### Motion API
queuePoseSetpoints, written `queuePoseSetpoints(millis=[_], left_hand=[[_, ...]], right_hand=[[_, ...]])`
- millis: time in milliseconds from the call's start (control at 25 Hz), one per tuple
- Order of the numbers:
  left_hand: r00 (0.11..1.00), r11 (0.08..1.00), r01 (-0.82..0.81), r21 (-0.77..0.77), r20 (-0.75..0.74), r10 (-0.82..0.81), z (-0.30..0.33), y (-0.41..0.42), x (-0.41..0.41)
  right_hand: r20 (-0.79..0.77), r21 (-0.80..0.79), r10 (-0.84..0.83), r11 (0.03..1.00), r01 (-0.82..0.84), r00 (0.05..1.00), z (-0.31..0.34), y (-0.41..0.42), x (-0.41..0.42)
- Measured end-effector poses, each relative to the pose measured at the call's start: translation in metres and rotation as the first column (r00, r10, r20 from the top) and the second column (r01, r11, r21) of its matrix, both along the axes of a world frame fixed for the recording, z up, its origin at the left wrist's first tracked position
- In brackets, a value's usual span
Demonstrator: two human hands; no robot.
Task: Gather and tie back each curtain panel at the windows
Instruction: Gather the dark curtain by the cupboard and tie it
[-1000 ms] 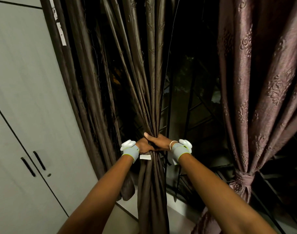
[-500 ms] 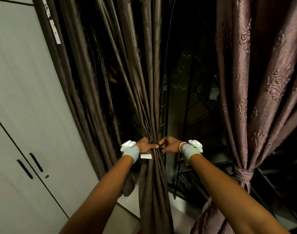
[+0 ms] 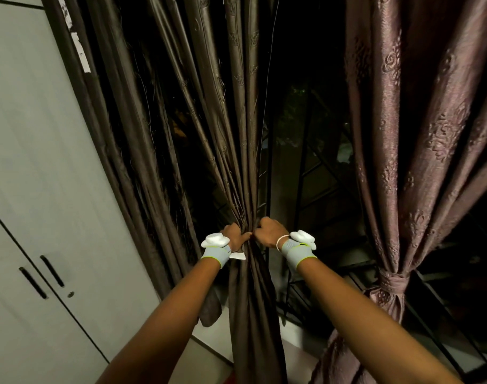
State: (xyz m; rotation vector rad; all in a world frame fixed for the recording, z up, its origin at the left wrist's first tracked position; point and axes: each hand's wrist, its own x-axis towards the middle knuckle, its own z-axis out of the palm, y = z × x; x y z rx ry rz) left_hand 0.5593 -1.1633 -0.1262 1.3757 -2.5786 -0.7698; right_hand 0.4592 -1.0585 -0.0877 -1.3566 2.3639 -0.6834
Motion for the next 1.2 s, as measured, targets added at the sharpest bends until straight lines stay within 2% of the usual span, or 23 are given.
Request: queuePoseSetpoints(millis=[160,400,600,800,1000,1200], left_hand=[[0.996,0.997,0.015,-0.072,0.084,-0.009,0.008,0.009,0.004],[0.999,1.000,0.022,-0.016,0.043,-0.021,0.010,0.013,0.016],[0.999,0.998,0.000,-0.060,0.036,0.002,0.012,0.022,0.016],[1.000,0.994,-0.003,-0.111,0.004,0.003,0.025,0.030,0.022],[0.996,0.999,0.030,-0.035,-0.078,-0.032,0.032,0.024,0.028],[0.999,0.984,-0.005,-0.179,0.034,0.011,0.029,0.038,0.023]], right_hand=[[-0.006,-0.028,-0.031,0.999,0.031,0.999,0.000,0.003,0.007],[-0.068,-0.039,-0.046,0.998,0.043,0.997,-0.001,0.005,0.012],[-0.139,-0.013,-0.032,0.999,0.030,0.990,0.003,0.007,0.014],[-0.142,0.013,-0.025,1.000,0.027,0.989,0.008,0.006,0.011],[-0.152,0.017,-0.062,0.998,0.065,0.986,0.008,0.013,0.001],[-0.218,-0.009,-0.088,0.996,0.088,0.972,0.002,0.017,0.018]])
